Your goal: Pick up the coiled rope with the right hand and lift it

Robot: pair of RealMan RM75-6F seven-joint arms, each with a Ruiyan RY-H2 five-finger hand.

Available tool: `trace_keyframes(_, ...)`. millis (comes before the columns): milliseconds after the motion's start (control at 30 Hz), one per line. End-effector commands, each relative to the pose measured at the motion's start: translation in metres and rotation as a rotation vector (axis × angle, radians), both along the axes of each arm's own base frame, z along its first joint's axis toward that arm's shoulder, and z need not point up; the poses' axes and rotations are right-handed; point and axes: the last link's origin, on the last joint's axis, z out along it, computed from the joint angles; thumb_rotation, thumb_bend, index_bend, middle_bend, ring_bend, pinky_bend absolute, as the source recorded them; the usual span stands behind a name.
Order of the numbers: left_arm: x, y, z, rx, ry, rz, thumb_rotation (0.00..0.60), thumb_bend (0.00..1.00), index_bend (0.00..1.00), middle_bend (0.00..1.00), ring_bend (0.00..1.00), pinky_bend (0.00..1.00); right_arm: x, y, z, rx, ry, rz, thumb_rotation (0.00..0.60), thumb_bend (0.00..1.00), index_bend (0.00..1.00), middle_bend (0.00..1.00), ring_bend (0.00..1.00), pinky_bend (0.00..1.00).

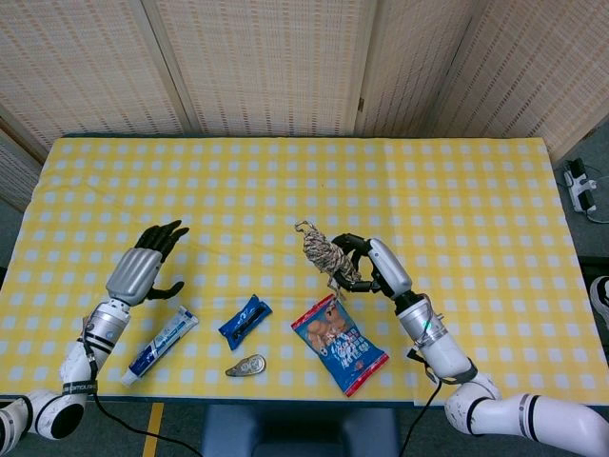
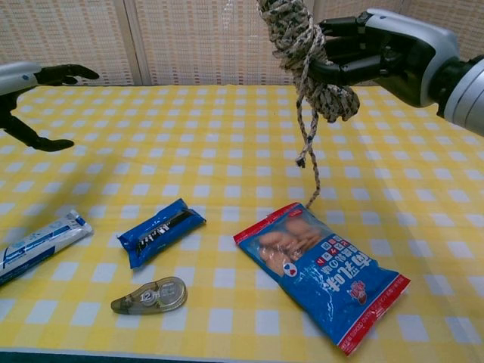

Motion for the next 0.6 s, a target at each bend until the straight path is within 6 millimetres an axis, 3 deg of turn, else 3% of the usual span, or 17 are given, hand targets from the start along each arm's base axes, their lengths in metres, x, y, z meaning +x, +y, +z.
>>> trace_keyframes(33, -0.036, -0.013, 0.018, 0.143, 0.085, 0.042, 0.6, 0.33, 0.12, 0.02, 0.01, 0.0, -0.003, 0.001, 0.005, 0.007, 0.008, -0.01, 0.6, 0.54, 0.76, 0.7, 0.71, 0.65)
trace_keyframes(233, -0.072, -0.043, 0.046, 0.24, 0.118, 0.085, 0.6, 0.33, 0.15, 0.03, 0.02, 0.0, -0.008, 0.004, 0.016, 0.021, 0.012, -0.03, 0.6, 0.54, 0.76, 0.7, 0.71, 0.66)
trace_keyframes(600, -0.11, -0.108, 0.063, 0.283, 0.133, 0.189, 0.6, 0.33, 0.17, 0.04, 0.03, 0.0, -0.017, 0.01, 0.028, 0.025, -0.007, -0.053, 0.6, 0.54, 0.76, 0.7, 0.71, 0.66)
